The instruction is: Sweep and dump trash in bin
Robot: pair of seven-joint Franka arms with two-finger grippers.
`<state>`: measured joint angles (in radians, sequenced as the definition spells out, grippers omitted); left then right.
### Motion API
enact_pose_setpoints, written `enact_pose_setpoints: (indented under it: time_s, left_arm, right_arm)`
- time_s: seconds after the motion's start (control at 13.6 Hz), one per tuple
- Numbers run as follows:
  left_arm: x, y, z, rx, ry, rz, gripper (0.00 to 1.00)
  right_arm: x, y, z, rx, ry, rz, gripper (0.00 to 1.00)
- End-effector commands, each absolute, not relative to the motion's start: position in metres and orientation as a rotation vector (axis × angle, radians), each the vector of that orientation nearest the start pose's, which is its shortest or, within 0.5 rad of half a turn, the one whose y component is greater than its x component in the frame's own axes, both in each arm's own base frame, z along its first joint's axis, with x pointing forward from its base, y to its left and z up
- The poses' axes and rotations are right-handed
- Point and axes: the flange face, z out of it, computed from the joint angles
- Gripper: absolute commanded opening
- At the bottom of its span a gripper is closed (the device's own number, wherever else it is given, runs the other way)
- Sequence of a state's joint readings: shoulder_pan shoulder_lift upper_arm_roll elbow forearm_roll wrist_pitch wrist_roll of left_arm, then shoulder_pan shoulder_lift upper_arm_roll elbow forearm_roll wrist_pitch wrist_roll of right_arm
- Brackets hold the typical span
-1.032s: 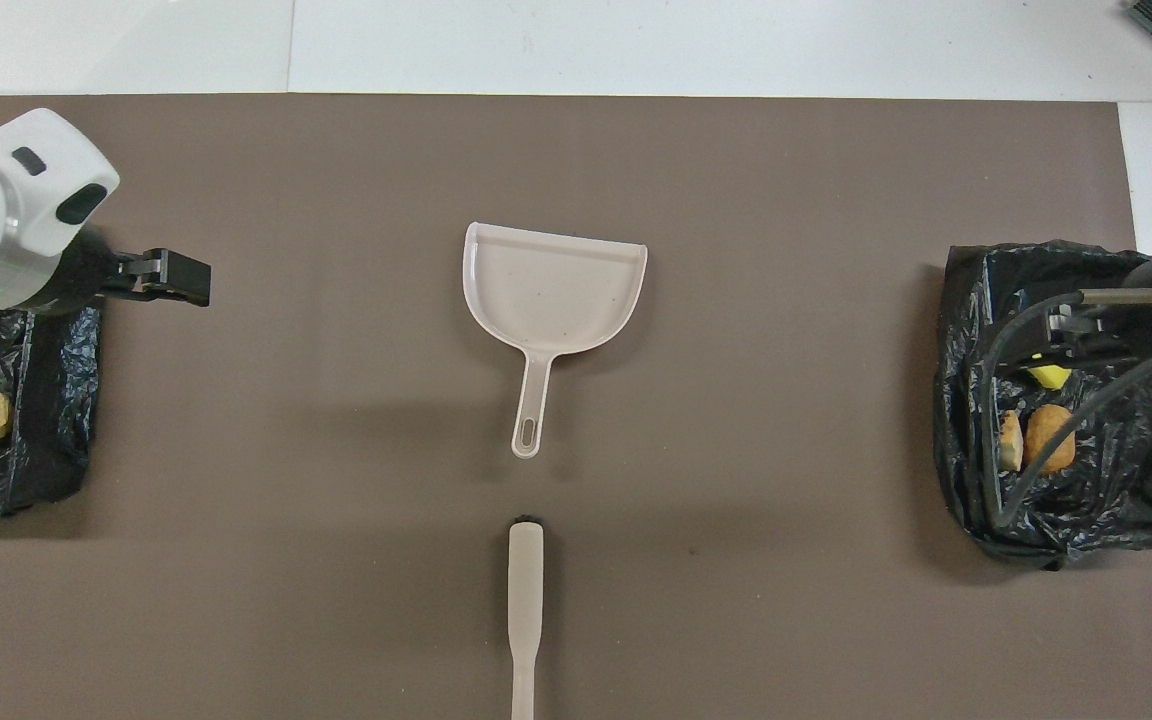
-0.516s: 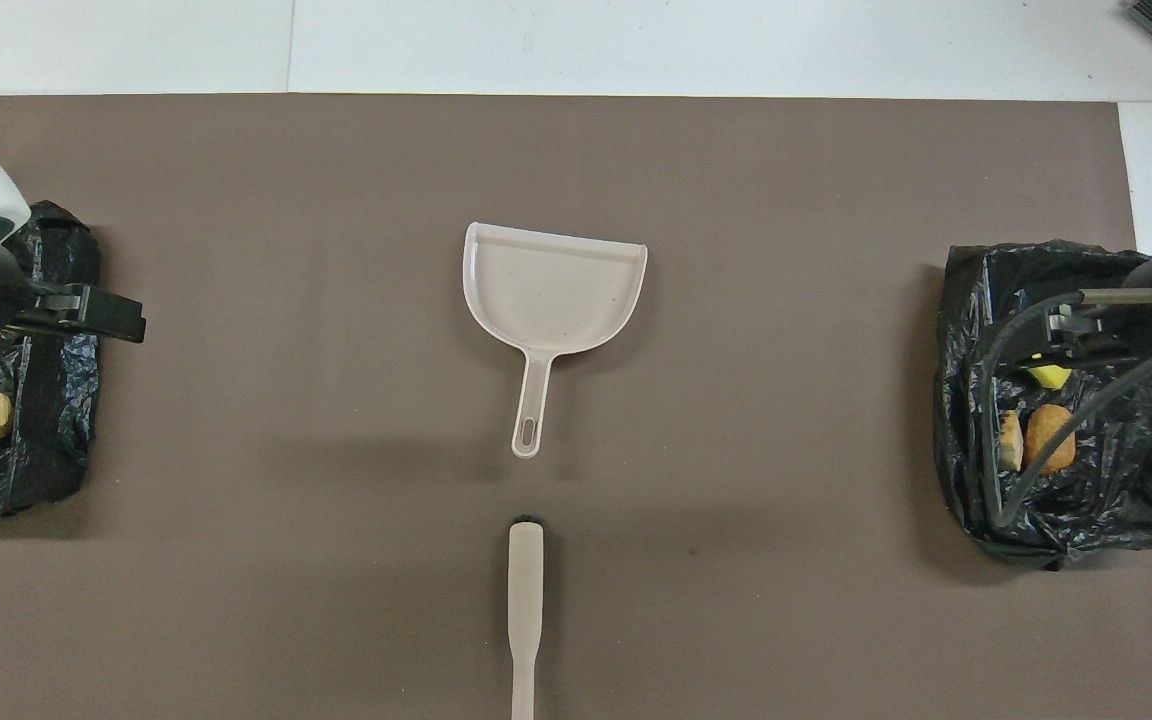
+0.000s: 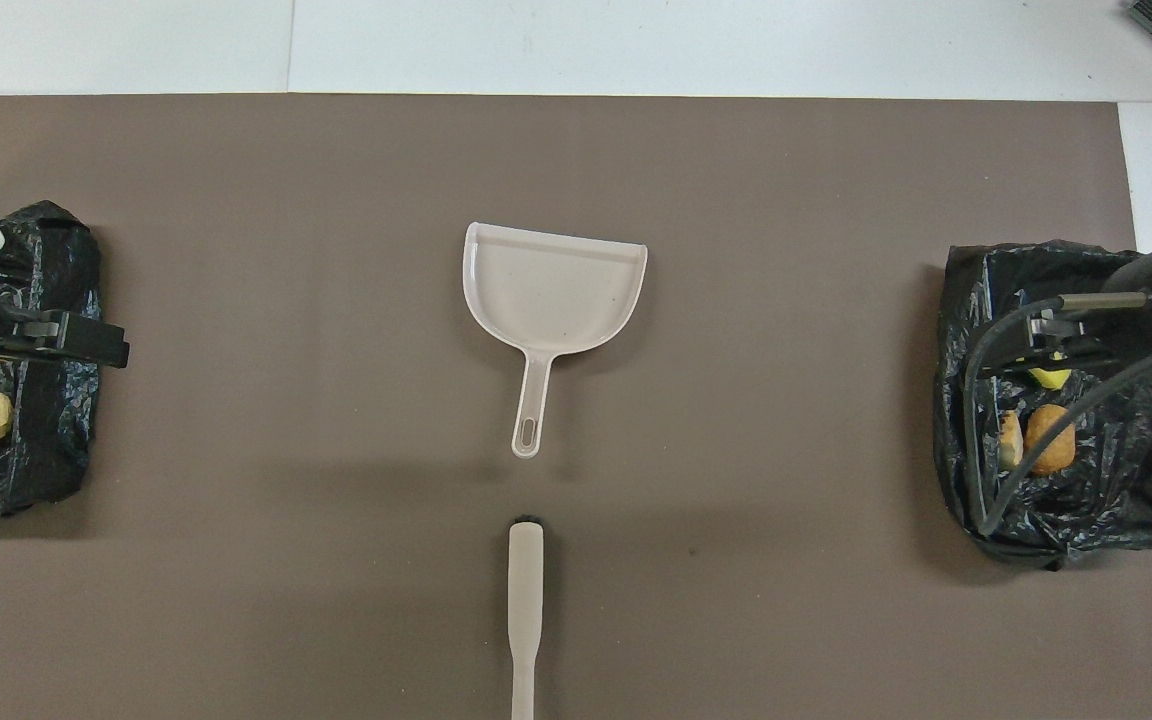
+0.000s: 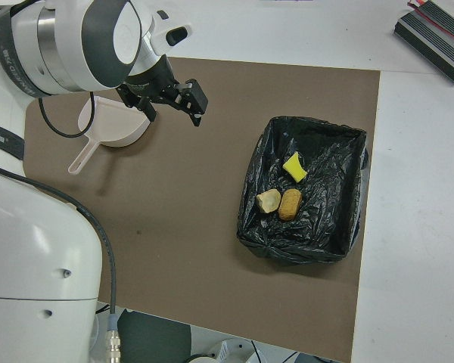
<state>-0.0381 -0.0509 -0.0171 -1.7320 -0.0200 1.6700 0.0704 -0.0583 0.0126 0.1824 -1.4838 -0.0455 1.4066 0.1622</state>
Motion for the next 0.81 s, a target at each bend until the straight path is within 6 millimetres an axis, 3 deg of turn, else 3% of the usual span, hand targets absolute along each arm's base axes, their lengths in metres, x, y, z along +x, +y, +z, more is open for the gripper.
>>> enact_pose_setpoints:
  time_s: [0.0,0.37,0.74]
  left_arm:
    - [0.539,-0.028,0.588,-3.148,0.179,-0.002,1.00]
    - [0.540,-0.025,0.608,-3.152,0.192,-0.030,1.00]
    - [0.539,-0.024,0.606,-3.154,0.187,-0.022,1.00]
  right_arm:
    - [0.543,0.062,0.645,-3.167,0.045,0.109,1.00]
    - [0.543,0.064,0.649,-3.153,0.040,0.068,1.00]
    - [0.542,0.063,0.649,-3.144,0.031,0.081,1.00]
